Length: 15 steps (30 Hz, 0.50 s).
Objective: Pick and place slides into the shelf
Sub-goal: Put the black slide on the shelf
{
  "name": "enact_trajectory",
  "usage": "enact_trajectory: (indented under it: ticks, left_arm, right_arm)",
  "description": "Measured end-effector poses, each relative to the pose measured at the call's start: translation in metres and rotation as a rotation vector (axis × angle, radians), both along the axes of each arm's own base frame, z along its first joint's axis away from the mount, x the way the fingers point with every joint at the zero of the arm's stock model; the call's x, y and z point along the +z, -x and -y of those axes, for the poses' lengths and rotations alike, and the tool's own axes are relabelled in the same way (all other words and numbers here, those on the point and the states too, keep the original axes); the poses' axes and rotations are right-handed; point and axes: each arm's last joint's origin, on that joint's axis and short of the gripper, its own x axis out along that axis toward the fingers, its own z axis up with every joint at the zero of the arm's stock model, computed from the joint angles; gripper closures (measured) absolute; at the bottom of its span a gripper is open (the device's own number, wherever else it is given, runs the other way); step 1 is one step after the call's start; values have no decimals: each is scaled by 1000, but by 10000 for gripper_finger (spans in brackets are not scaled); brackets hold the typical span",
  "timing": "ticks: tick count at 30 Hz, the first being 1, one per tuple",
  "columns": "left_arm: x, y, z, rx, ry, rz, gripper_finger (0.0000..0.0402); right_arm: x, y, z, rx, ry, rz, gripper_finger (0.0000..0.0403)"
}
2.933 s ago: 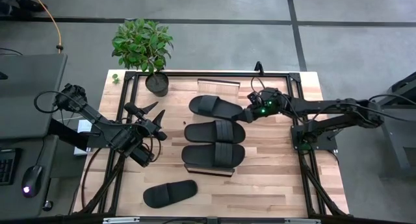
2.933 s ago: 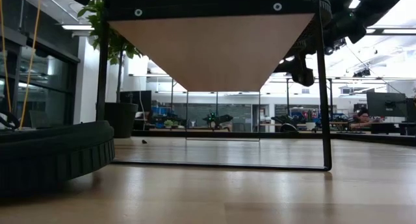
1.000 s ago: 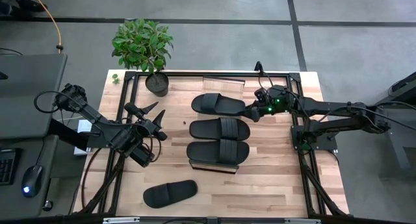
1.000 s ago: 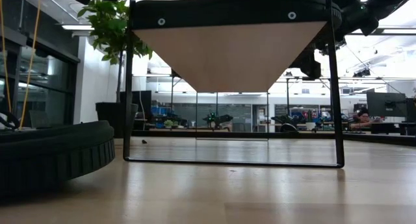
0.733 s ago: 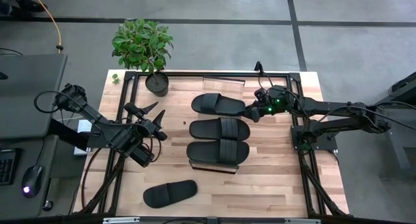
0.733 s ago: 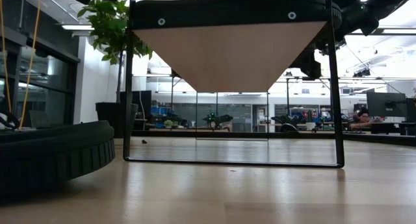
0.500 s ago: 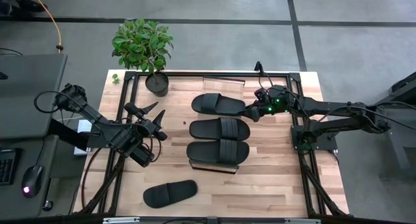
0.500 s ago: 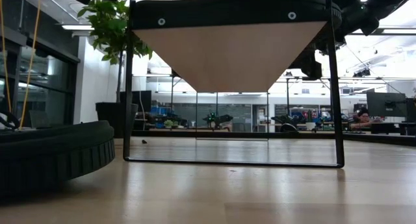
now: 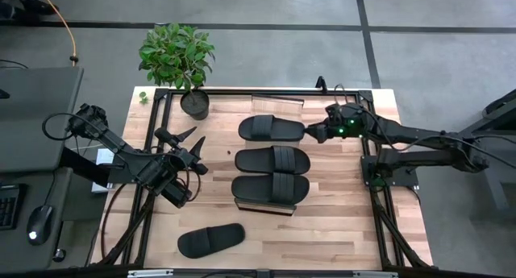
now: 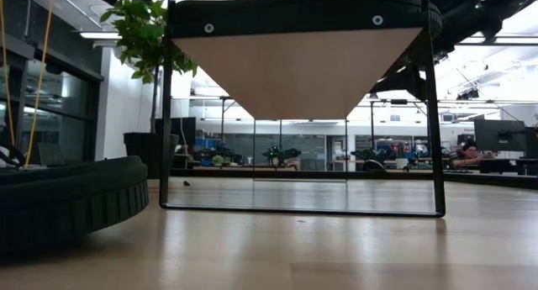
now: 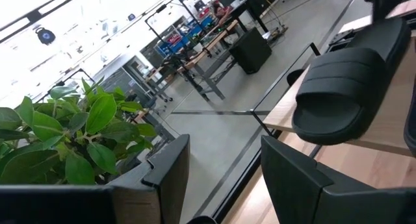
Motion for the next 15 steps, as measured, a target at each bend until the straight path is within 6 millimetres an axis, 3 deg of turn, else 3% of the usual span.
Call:
enact_trajectory:
  ticks: [9,15]
  left_arm:
    - [0,0,0,-1,-5,4,229]
    - [0,0,0,-1,-14,11,229]
  right_arm:
    - [25,-1,-3,24,136,206,148]
    - [12,-18,-1,47,102,165,148]
